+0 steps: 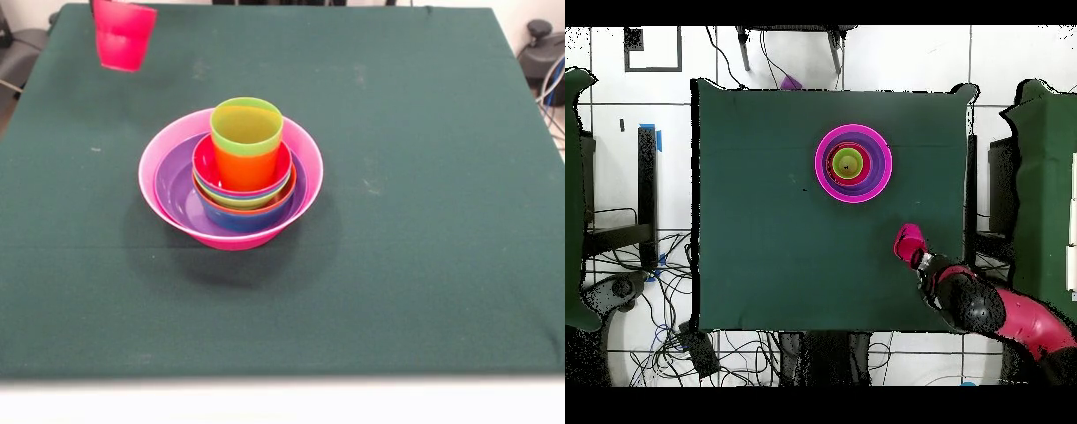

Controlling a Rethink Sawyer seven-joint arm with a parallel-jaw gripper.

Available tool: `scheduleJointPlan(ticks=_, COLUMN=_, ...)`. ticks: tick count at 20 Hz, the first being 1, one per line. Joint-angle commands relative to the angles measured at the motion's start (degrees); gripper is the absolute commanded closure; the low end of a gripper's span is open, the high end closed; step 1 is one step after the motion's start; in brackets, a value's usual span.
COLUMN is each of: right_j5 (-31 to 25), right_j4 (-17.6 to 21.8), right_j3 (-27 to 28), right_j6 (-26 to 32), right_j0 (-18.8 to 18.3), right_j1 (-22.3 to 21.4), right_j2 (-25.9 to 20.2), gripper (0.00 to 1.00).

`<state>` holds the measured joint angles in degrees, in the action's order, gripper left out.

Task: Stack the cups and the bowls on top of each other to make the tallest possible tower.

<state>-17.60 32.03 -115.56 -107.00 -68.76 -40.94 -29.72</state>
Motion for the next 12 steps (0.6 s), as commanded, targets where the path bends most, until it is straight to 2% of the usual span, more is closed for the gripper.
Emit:
scheduleJointPlan(ticks=1, right_j5=-12.69, right_j4=-4.69, right_j3=0.23, right_j6=7.44, right_j0=1.65, right_j1=-3.79, right_j2=-8.35, gripper=1.00)
scheduleJointPlan(ticks=4, right_j5=-17.11, right_j4=-6.57, right_j3=1.24, right_j6=8.26, right_j0=1.38, right_j1=-4.94, right_j2=-9.28, gripper=1.00)
scheduleJointPlan(ticks=7, right_j5=-19.51, right_j4=-6.80, right_j3=2.71, right_j6=9.39, right_j0=1.37, right_j1=-5.17, right_j2=-10.11, gripper=1.00)
scheduleJointPlan(ticks=12, right_j5=-27.11, right_j4=-7.45, right_j3=7.36, right_j6=10.99, right_j0=2.61, right_j1=-6.06, right_j2=-10.61, gripper=1.00)
